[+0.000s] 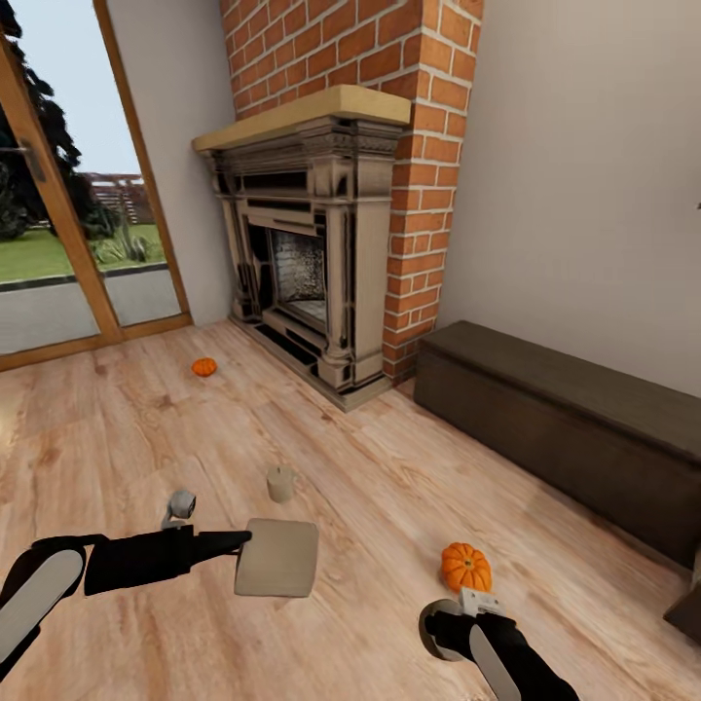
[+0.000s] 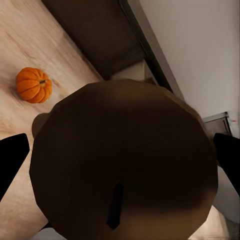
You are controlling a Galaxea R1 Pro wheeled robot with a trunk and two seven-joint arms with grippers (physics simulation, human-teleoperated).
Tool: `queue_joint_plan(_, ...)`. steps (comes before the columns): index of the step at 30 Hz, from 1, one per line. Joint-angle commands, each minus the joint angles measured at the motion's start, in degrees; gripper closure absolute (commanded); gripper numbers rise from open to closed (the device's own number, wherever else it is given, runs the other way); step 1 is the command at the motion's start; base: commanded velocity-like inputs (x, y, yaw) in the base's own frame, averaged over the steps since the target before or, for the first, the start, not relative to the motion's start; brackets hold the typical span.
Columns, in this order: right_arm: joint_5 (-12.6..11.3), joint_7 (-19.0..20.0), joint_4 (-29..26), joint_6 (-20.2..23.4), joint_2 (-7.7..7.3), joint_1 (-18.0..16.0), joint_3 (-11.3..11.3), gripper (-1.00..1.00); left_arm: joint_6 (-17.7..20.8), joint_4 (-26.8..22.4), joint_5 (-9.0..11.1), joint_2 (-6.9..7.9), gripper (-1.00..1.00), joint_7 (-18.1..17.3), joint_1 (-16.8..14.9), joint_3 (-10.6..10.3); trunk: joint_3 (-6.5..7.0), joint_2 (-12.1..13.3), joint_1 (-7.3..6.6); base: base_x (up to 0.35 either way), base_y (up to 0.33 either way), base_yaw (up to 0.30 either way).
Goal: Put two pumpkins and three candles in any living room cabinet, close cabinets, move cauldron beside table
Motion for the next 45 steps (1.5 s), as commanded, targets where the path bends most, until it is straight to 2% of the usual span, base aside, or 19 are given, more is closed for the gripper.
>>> queue_joint_plan(1,-0.6,-0.6,-0.1,0.2,-0.03,0.0,0.2,1.0,0.3,0.0,0.6,0.03,1.0,-0.2,0.0,0.0,-0.05,0.0,-0.01,0.0,0.0,-0.278)
queue_joint_plan(17,-0.7,-0.6,-0.1,0.1,-0.03,0.0,0.2,1.0,0.3,0.0,0.6,0.0,1.0,-0.2,0.0,-0.1,-0.05,0.0,-0.01,0.0,0.0,-0.277)
queue_joint_plan(30,-0.7,-0.6,-0.1,0.0,-0.03,0.0,0.2,1.0,0.3,0.0,0.6,0.01,1.0,-0.2,0.0,-0.1,2.28,5.2,-2.87,0.0,0.0,-0.273)
queue_joint_plan(45,-0.7,-0.5,-1.0,0.1,-0.03,0.0,0.2,1.0,0.2,0.0,0.6,0.0,1.0,-0.1,0.0,-0.1,4.44,11.2,-6.16,0.0,0.0,-0.1)
